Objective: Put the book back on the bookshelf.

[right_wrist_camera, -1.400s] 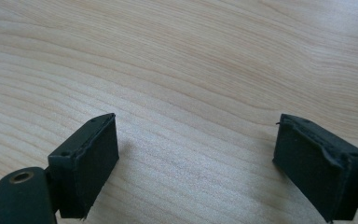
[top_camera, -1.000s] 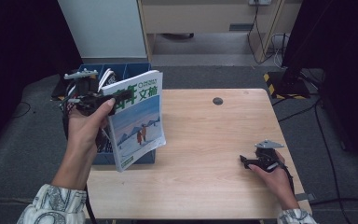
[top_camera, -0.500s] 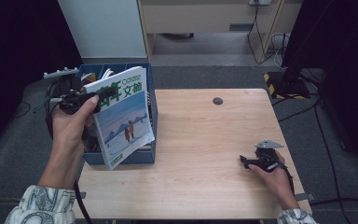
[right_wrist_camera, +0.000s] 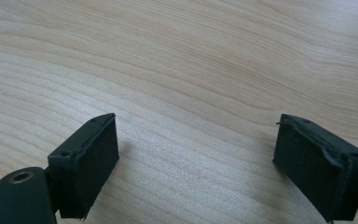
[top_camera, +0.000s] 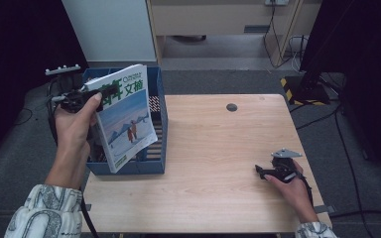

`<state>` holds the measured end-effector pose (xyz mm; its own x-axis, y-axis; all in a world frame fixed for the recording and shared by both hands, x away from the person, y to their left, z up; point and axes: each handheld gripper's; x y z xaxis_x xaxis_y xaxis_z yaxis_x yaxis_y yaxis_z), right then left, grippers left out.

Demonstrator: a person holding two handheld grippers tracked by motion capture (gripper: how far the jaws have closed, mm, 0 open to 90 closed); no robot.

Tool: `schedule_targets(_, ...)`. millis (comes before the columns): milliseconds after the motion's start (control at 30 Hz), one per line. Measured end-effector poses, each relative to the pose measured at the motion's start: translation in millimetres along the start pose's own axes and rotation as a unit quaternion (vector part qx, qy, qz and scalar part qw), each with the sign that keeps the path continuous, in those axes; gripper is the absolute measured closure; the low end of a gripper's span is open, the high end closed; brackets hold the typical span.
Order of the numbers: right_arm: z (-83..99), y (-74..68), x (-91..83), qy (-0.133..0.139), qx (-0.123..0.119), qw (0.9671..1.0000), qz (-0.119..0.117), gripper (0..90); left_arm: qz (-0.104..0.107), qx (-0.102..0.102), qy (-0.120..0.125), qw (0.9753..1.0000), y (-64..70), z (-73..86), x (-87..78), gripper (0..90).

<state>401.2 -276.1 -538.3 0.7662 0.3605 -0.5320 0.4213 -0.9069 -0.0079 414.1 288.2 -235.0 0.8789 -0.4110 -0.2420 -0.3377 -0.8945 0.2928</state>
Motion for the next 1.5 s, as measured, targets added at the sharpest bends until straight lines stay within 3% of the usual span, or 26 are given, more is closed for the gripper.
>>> schedule_targets(333, 0.2, -0.6, -0.5, 0.000, 0.001, 1.0000, 0.001, 13.9, -0.017, 0.003, -0.005, 0.9998, -2.1, -1.7, 19.8, 72.9)
schedule_targets(400, 0.3, -0.6, -0.6, 0.001, -0.001, 1.0000, 0.001, 13.9, -0.024, 0.028, -0.006, 0.9993, 3.7, -2.2, 23.7, 73.0)
schedule_targets(433, 0.3, -0.6, -0.6, 0.001, -0.001, 1.0000, 0.001, 13.9, -0.023, 0.030, -0.007, 0.9992, 5.3, -2.2, 25.2, 73.0)
schedule_targets(733, 0.4, -0.8, -0.5, 0.002, 0.000, 1.0000, 0.002, 13.9, -0.026, 0.005, -0.006, 0.9996, 1.7, -0.2, 41.2, 73.1)
schedule_targets(900, 0.4, -0.8, -0.5, 0.002, -0.001, 1.0000, 0.002, 13.9, -0.035, 0.013, -0.006, 0.9993, 2.8, 1.1, 48.5, 73.0)
schedule_targets(1100, 0.4, -0.9, -0.7, 0.001, 0.000, 1.0000, 0.000, 14.0, -0.040, 0.006, -0.004, 0.9992, 1.1, 5.1, 55.1, 73.0)
schedule_targets(1500, 0.4, -1.1, -0.7, 0.000, 0.000, 1.0000, 0.000, 13.9, -0.051, 0.021, -0.007, 0.9985, -1.5, 4.9, 56.5, 73.1)
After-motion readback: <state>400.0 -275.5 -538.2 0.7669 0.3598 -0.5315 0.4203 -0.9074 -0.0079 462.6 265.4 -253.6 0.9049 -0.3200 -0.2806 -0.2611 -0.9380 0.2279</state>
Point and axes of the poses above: each handheld gripper's, and its own axes: x roughly forward along the jaws, z roughly out of its underside, y roughly to its right, and after that the axes turned 11 degrees about y, right-handed
